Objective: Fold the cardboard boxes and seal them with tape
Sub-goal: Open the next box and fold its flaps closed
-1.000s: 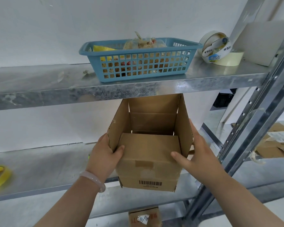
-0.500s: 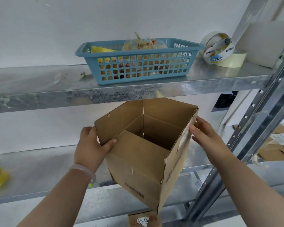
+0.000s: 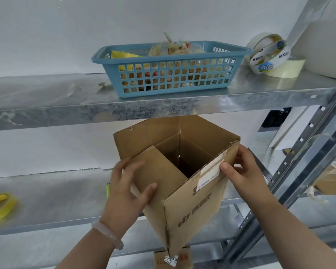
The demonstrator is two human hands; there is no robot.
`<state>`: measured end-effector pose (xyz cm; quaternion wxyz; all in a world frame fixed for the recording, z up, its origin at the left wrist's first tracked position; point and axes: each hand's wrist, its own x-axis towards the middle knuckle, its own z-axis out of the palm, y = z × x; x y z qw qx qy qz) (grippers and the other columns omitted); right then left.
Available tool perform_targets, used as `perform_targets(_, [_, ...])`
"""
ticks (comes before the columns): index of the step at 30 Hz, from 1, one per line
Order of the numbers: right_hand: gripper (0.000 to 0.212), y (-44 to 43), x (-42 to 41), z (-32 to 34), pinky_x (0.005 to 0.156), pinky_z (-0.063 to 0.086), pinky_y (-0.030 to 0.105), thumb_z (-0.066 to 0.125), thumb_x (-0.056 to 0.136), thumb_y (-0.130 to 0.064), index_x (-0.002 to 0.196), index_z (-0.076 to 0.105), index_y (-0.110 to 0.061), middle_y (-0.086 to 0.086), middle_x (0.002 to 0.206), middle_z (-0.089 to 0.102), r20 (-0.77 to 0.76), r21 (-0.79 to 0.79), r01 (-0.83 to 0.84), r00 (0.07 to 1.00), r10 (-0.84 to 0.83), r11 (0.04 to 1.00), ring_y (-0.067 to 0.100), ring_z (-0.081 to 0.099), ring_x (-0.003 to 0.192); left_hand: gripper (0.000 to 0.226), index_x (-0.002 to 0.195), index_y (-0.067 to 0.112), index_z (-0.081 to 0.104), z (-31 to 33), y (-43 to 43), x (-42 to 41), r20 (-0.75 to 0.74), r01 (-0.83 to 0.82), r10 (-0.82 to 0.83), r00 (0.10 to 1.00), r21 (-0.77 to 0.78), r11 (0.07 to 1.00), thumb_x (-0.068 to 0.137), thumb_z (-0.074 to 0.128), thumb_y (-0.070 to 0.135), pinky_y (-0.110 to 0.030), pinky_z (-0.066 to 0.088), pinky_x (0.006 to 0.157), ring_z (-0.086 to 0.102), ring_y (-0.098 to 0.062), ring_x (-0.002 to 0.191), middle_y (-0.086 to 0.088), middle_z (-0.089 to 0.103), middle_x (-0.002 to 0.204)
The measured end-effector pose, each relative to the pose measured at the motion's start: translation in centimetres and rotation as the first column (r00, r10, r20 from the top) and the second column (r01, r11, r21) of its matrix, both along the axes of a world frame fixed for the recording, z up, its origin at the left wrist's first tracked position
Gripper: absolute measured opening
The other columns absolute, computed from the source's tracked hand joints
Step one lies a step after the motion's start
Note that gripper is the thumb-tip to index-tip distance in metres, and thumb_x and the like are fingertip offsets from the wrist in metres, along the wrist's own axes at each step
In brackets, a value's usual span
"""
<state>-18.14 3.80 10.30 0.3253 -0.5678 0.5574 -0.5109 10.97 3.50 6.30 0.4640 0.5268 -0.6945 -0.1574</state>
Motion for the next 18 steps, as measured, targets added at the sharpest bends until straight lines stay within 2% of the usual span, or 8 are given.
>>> perform_targets(3, [0.052, 0.0, 0.0, -0.3, 0.093, 0.053, 0.033, 0.072, 0.072, -0.058, 0.118, 0.051, -0.045, -0.022, 0.116, 0.06, 0.022, -0.026, -0.032, 0.999, 0.032, 0.999, 0.005, 0.059, 0.111, 0.051, 0.117, 0.068, 0.045, -0.5, -0.7, 0.2, 0.152, 0.109, -0.123, 0.981, 0.095, 0.989, 0.07, 0.044, 0.086, -0.042, 0.02, 0.118, 0.016, -0.009, 0.144, 0.019, 0.036, 0.146])
perform_targets(6, [0.069, 0.0, -0.3, 0.4, 0.098, 0.051, 0.036, 0.079, 0.073, -0.049, 0.133, 0.046, -0.04, -0.016, 0.13, 0.055, 0.06, -0.083, -0.113, 0.991, 0.118, 0.99, 0.009, 0.055, 0.121, 0.046, 0.114, 0.075, 0.042, 0.0, -2.3, 1.3, 0.215, 0.152, -0.179, 0.96, 0.136, 0.979, 0.07, 0.038, 0.089, -0.05, 0.017, 0.118, 0.014, -0.015, 0.145, 0.022, 0.032, 0.145])
perform_targets(9, [0.068, 0.3, -0.5, 0.9, 0.099, 0.051, 0.04, 0.075, 0.073, -0.034, 0.133, 0.047, -0.046, -0.015, 0.135, 0.052, 0.082, -0.129, -0.154, 0.983, 0.166, 0.98, 0.012, 0.055, 0.123, 0.04, 0.11, 0.069, 0.051, 0.5, -3.3, 2.2, 0.291, 0.092, -0.106, 0.951, 0.063, 0.994, 0.075, 0.037, 0.085, -0.059, 0.029, 0.109, 0.033, -0.034, 0.135, 0.0, 0.042, 0.143])
perform_targets(11, [0.065, 0.5, -0.4, 0.8, 0.099, 0.051, 0.044, 0.074, 0.074, -0.028, 0.131, 0.049, -0.047, -0.014, 0.134, 0.052, 0.08, -0.156, -0.159, 0.982, 0.173, 0.975, 0.016, 0.056, 0.121, 0.051, 0.106, 0.053, 0.06, 1.1, -3.1, 2.1, 0.257, -0.021, 0.006, 0.967, 0.057, 0.998, 0.07, 0.044, 0.084, -0.054, 0.03, 0.107, 0.038, -0.039, 0.128, -0.01, 0.047, 0.139])
perform_targets(13, [0.063, 0.8, -0.2, 0.5, 0.099, 0.051, 0.043, 0.073, 0.075, -0.025, 0.13, 0.049, -0.045, -0.016, 0.135, 0.051, 0.045, -0.162, -0.175, 0.982, 0.185, 0.971, 0.016, 0.057, 0.12, 0.038, 0.096, 0.047, 0.068, 1.2, -3.0, 2.1, 0.162, -0.112, 0.105, 0.981, 0.033, 0.993, 0.066, 0.063, 0.069, -0.052, 0.04, 0.1, 0.047, -0.041, 0.114, -0.007, 0.052, 0.128])
perform_targets(15, [0.057, 1.0, 0.1, 0.3, 0.097, 0.053, 0.039, 0.073, 0.076, -0.023, 0.127, 0.053, -0.037, -0.015, 0.132, 0.054, 0.019, -0.157, -0.195, 0.98, 0.2, 0.968, 0.015, 0.059, 0.117, 0.019, 0.085, 0.052, 0.07, 1.3, -3.0, 2.1, -0.004, -0.095, 0.096, 0.995, 0.081, 0.992, 0.071, 0.076, 0.04, -0.054, 0.049, 0.088, 0.055, -0.036, 0.097, 0.004, 0.052, 0.112])
perform_targets(17, [0.049, 1.1, 0.3, 0.8, 0.091, 0.055, 0.032, 0.074, 0.073, -0.024, 0.118, 0.057, -0.03, -0.011, 0.122, 0.063, 0.068, -0.116, -0.216, 0.972, 0.225, 0.969, 0.013, 0.063, 0.112, 0.039, 0.081, 0.044, 0.072, 1.8, -2.9, 2.0, -0.17, -0.005, 0.038, 0.985, 0.186, 0.983, 0.075, 0.078, 0.006, -0.048, 0.05, 0.091, 0.057, -0.031, 0.097, 0.004, 0.051, 0.107])
perform_targets(18, [0.046, 1.0, 0.4, 1.2, 0.086, 0.056, 0.026, 0.075, 0.07, -0.025, 0.114, 0.059, -0.026, -0.009, 0.115, 0.067, 0.109, -0.073, -0.234, 0.964, 0.241, 0.969, 0.011, 0.065, 0.107, 0.044, 0.084, 0.042, 0.07, 2.0, -2.7, 2.1, -0.158, 0.023, 0.012, 0.987, 0.215, 0.976, 0.077, 0.074, -0.001, -0.038, 0.049, 0.093, 0.057, -0.027, 0.101, 0.003, 0.052, 0.109])
